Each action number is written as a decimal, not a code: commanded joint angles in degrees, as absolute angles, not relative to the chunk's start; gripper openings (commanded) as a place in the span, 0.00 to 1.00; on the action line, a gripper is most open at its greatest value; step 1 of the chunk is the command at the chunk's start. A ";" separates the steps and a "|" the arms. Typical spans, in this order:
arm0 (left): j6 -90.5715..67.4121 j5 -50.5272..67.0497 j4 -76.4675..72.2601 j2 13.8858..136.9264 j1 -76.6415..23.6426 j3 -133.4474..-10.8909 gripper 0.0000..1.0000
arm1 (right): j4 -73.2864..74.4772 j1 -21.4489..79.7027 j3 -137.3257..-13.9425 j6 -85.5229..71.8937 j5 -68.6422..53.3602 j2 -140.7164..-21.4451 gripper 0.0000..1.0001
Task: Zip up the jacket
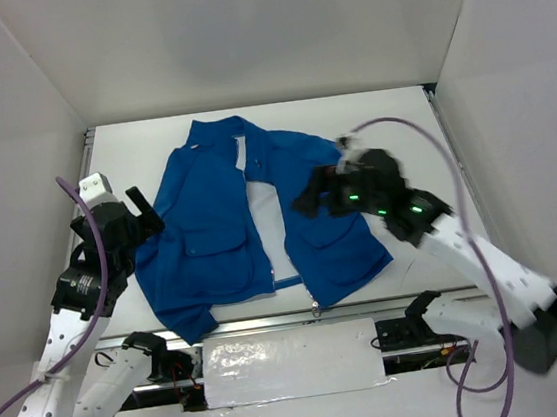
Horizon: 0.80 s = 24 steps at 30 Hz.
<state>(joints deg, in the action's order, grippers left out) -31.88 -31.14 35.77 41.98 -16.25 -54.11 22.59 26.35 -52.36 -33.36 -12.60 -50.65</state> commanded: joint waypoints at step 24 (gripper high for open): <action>-30.32 -26.11 33.22 42.63 -14.94 -55.63 0.99 | 8.79 48.07 -64.34 -32.34 -8.09 -106.87 0.53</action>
